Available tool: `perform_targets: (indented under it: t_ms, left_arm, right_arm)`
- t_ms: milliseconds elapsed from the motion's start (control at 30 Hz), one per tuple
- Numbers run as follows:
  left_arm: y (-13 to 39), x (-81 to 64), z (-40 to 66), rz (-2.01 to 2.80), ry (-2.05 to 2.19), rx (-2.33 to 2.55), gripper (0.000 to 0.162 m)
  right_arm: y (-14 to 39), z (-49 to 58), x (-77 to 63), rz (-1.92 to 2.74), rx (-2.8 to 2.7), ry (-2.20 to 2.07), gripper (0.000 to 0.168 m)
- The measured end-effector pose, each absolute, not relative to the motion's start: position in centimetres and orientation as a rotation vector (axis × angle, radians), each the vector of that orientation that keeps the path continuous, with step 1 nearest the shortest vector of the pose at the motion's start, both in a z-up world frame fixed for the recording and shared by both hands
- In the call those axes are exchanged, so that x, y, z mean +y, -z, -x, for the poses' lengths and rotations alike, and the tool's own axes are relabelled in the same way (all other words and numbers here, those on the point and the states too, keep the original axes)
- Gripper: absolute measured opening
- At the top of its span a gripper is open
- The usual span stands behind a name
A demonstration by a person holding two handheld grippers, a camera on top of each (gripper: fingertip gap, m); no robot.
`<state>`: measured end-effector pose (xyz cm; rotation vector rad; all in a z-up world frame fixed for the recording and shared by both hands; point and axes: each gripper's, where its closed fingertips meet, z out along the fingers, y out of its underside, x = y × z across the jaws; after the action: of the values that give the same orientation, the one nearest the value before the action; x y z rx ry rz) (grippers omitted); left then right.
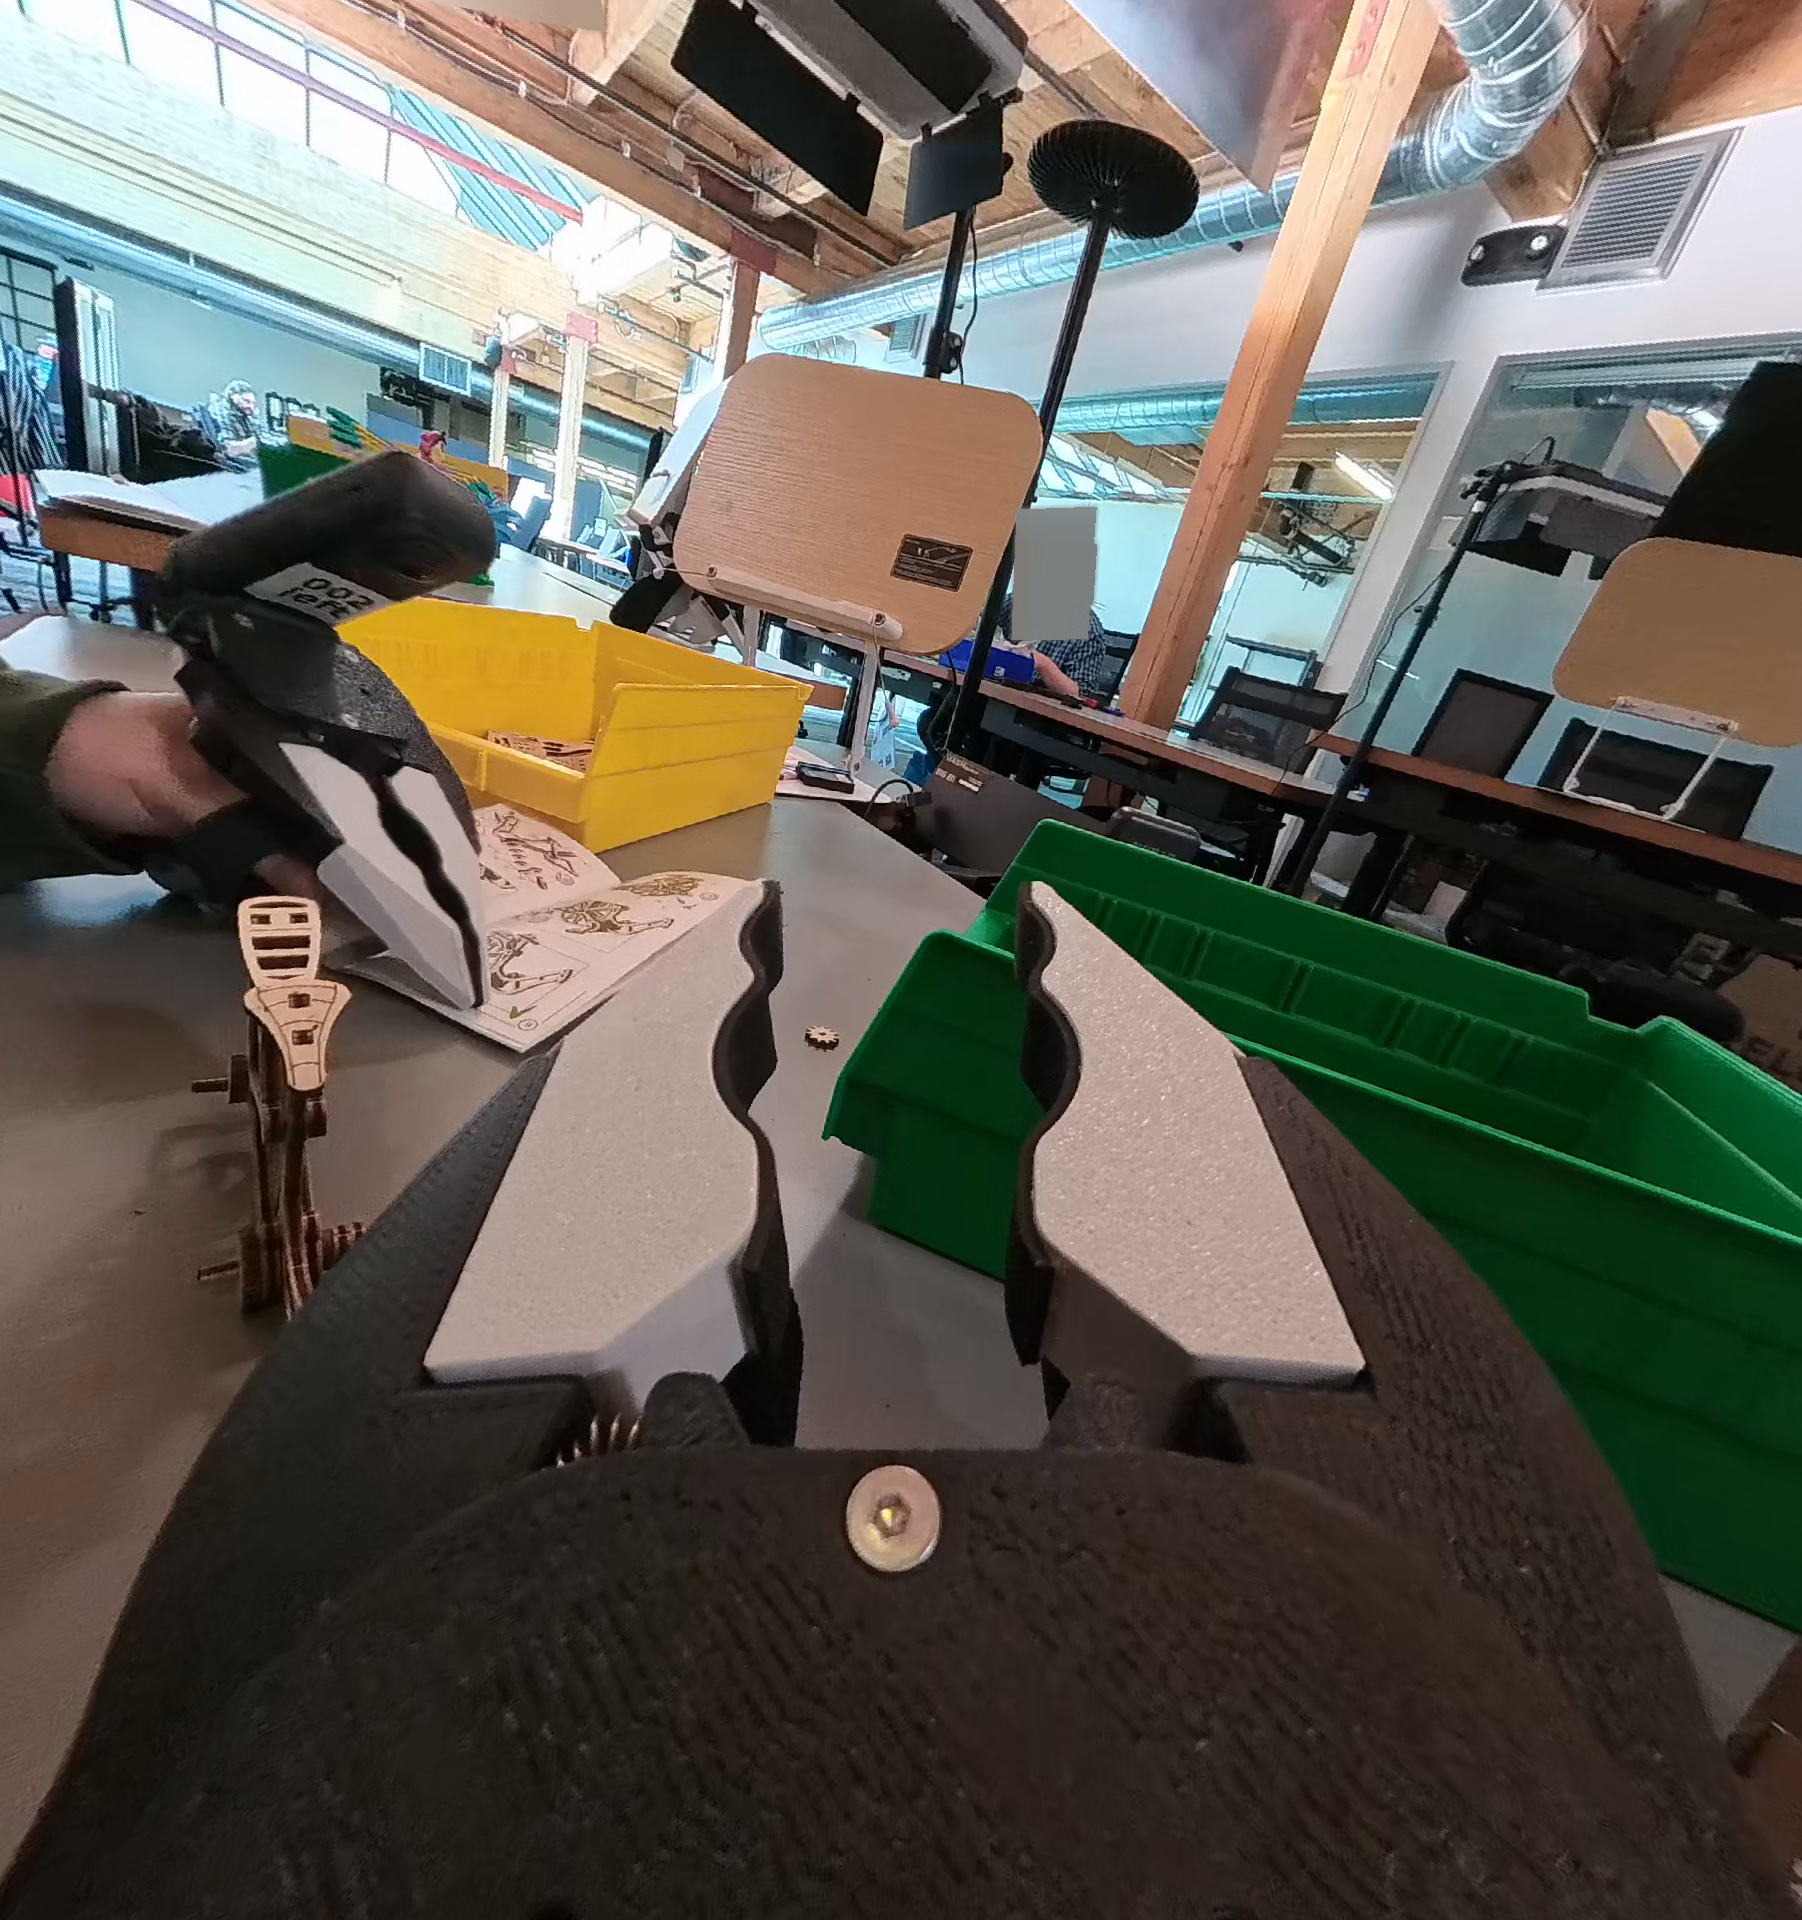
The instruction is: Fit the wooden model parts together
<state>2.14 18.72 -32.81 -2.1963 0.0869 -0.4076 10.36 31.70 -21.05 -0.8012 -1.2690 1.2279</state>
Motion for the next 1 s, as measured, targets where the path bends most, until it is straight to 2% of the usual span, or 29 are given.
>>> perform_targets:
  t_ms: [233,367,467,633,800,1000]
  left_arm:
    - [32.1,18.7,-1.9,2.142,0.556,0.002,0.0]
    - [28.2,18.3,-1.7,1.877,0.555,0.035,0.0]
    - [25.4,17.4,0.2,1.72,0.359,0.016,0.023]
    - [26.3,17.2,0.4,1.808,-0.111,0.214,0.056]
    - [30.1,18.1,0.2,1.998,-0.372,0.391,0.058]
    - [31.9,18.2,0.5,2.097,-0.204,0.279,0.066]
  right_arm:
    - [21.1,-10.3,31.7,0.803,-1.273,-1.229,0.043]
    - [21.1,-10.3,31.6,0.803,-1.277,-1.228,0.043]
    - [21.2,-10.3,31.7,0.806,-1.278,-1.229,0.043]
    - [21.2,-10.3,31.6,0.806,-1.282,-1.23,0.043]
    - [21.2,-10.3,31.6,0.805,-1.283,-1.229,0.043]
    - [21.3,-10.3,31.5,0.805,-1.29,-1.23,0.043]
